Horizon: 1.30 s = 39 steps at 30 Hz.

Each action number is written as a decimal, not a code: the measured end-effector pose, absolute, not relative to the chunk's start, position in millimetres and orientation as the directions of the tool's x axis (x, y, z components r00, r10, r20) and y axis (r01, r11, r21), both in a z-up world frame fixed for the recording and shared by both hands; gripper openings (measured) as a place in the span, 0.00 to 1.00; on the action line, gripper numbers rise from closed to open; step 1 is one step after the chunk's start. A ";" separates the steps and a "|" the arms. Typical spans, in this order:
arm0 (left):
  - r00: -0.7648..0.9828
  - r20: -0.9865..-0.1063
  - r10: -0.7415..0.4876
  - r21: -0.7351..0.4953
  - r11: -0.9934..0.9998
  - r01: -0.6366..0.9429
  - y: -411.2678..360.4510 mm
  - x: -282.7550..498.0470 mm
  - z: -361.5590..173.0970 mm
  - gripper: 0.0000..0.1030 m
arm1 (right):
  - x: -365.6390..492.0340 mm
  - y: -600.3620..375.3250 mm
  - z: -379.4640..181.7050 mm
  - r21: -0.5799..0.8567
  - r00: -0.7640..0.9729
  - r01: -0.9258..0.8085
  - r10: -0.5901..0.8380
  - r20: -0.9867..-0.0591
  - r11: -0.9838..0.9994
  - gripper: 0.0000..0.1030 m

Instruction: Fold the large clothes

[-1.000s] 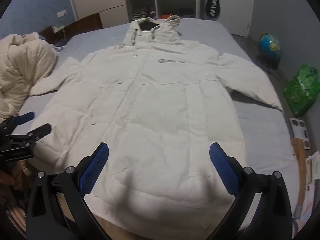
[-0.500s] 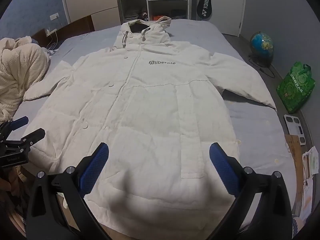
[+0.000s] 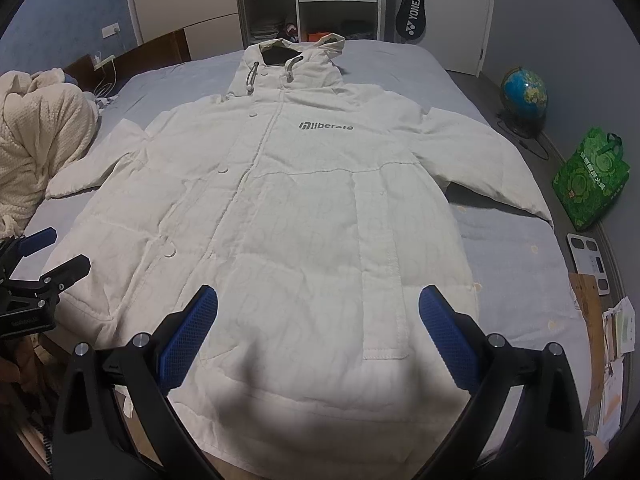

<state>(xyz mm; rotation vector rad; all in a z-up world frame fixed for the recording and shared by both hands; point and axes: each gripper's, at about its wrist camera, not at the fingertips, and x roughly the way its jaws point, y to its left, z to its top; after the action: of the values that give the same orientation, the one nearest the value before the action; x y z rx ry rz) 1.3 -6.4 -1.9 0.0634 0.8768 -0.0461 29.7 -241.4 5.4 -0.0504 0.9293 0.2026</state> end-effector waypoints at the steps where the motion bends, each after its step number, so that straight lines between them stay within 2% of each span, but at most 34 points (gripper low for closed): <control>1: 0.638 -0.770 -0.013 0.038 0.997 0.066 -7.0 1.3 -2.0 0.94 | 29.5 -241.5 5.5 0.045 0.582 -0.196 0.153 -0.799 0.980 0.94; 39: 0.633 -0.774 -0.021 0.038 0.996 0.079 -9.4 5.5 -5.5 0.94 | 31.2 -241.4 2.7 0.062 0.582 -0.196 0.167 -0.796 0.979 0.94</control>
<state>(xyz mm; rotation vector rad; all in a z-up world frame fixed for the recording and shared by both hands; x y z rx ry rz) 5.5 -9.4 -5.5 0.0702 0.8838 -0.0572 31.2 -241.4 2.7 -0.0334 0.9259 0.2119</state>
